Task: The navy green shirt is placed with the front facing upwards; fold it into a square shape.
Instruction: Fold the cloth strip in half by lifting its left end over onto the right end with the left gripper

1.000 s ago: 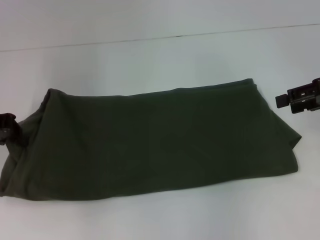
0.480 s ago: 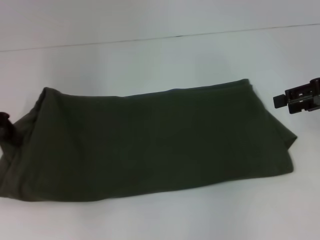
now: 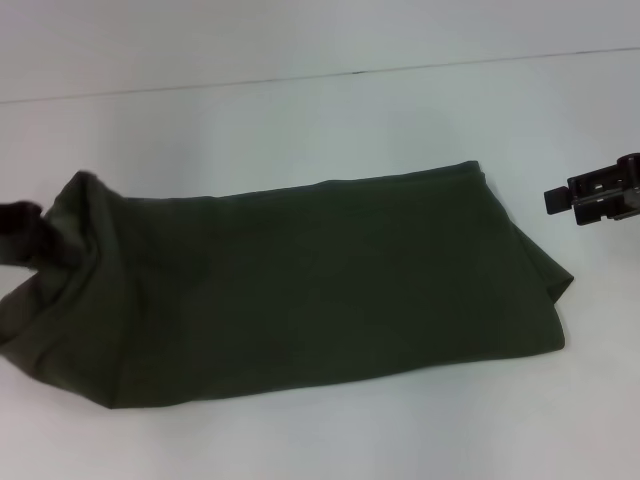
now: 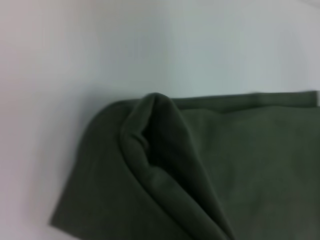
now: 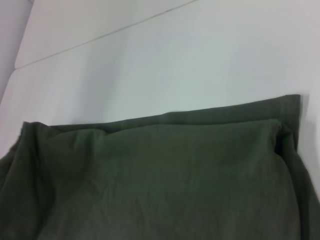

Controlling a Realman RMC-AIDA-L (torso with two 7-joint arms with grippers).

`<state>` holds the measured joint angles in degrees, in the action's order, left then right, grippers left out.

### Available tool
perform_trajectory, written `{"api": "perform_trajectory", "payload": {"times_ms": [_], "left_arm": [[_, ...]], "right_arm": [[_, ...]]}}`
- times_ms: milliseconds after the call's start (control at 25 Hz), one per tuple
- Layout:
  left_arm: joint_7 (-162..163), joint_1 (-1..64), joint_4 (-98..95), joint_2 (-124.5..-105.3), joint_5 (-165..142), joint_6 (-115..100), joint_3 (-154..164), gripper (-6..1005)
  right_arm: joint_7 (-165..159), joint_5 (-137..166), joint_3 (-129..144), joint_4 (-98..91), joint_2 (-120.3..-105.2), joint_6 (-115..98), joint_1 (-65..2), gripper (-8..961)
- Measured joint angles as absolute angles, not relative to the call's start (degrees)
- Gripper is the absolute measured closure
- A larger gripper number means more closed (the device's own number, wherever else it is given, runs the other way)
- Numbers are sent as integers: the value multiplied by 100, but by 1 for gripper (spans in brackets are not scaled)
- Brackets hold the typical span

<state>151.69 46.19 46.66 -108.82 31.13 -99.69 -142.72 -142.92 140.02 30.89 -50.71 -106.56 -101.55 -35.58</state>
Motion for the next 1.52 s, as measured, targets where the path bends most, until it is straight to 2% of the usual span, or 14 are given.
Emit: {"api": "perform_trajectory", "payload": {"times_ms": [240,560,1080,1200,1520], "left_arm": [[15120,4655,4757,-10933,3806,-10376,-14225,956],[15115,4826,4719,-11143,3884,-10415,-14212,956],[15233,5175,4703,-11459,4546,-10461,-14195,957],[15294,5343,4660,-11559,4731,-10403,-14195,957],[15364,5930,4107,-11982,5055,-9760,-14194,957]], "right_arm": [[-14272,14003,3099,-5033,-10684,-10107,-3577,222],[-14211,14009,3103,-4750,-10697,-9943,-3607,221],[-14227,14054,3160,-4748,-10562,-10001,-3549,222],[-14196,14054,3176,-4702,-10553,-9971,-3538,221],[-14029,14054,3327,-4687,-10646,-9916,-3543,220]]}}
